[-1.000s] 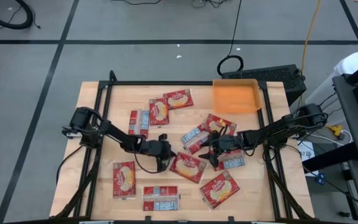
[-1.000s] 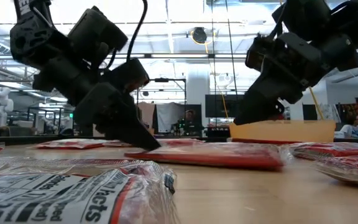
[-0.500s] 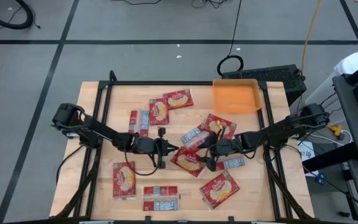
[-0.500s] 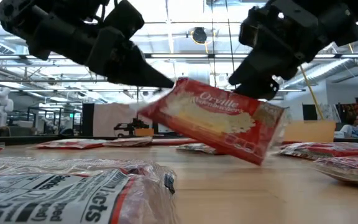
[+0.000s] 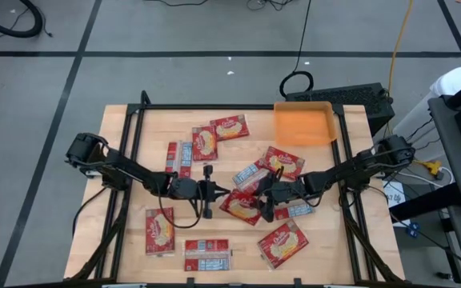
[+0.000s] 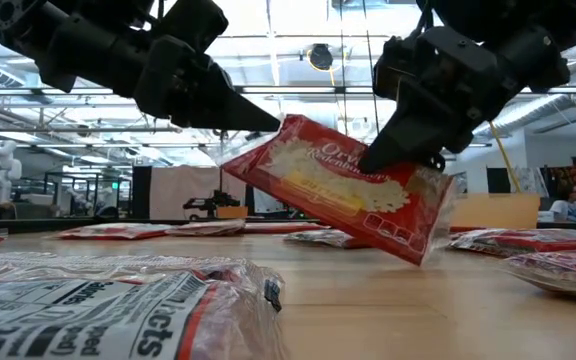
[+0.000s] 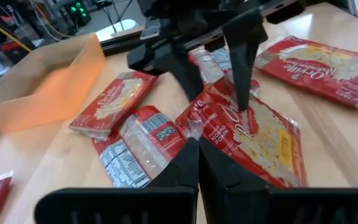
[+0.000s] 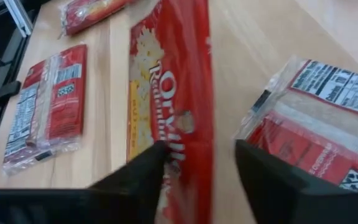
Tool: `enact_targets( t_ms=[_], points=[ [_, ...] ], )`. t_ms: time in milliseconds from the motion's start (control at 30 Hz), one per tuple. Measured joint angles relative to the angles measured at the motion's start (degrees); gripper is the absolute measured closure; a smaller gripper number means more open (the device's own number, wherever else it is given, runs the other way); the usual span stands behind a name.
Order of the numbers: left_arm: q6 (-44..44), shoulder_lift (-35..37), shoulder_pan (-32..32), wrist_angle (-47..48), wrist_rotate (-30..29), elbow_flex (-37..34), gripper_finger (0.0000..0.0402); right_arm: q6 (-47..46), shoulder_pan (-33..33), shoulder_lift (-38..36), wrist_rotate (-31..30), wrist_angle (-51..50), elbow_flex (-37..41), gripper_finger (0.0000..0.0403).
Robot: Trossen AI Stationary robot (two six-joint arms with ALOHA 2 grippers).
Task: Sort popcorn bags into baskets
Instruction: Put the red popcorn bag into the orange bin
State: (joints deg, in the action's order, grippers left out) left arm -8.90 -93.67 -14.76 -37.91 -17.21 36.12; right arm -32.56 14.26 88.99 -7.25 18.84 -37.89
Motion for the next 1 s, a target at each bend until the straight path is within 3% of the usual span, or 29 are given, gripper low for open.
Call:
enact_targets(
  t_ms=[167,233,400,500,700,867,1000],
  points=[
    [5.5,0.0,0.0,-0.8,-3.6,0.0,0.0381,0.5,0.0,-0.4,0.2,0.2,0.0,0.0358],
    [8.7,0.0,-0.1,-1.5,-4.4,0.0,0.0365,0.6,0.0,-0.5,1.1,0.4,0.0,0.0389],
    [13.4,0.0,-1.9,-1.5,-6.4,0.0,0.0297,-1.9,0.0,-2.4,1.6,-0.4,0.0,0.0376],
    [18.4,0.0,-3.6,-1.8,-10.4,0.0,0.0260,-2.9,0.6,-5.1,1.6,-3.4,0.0,0.0378],
    [25.3,0.9,-8.8,-1.4,-18.7,0.1,0.0230,-4.7,3.2,-13.9,0.8,-13.4,0.0,0.0396],
    [29.6,0.9,-12.0,-1.9,-20.3,0.0,0.0229,-6.4,7.6,-20.3,-7.5,-19.7,0.0,0.0393],
    [34.3,0.8,-13.5,1.0,-20.3,0.0,0.0229,-5.9,11.1,-22.2,-16.0,-18.6,0.0,0.0393]
  ],
)
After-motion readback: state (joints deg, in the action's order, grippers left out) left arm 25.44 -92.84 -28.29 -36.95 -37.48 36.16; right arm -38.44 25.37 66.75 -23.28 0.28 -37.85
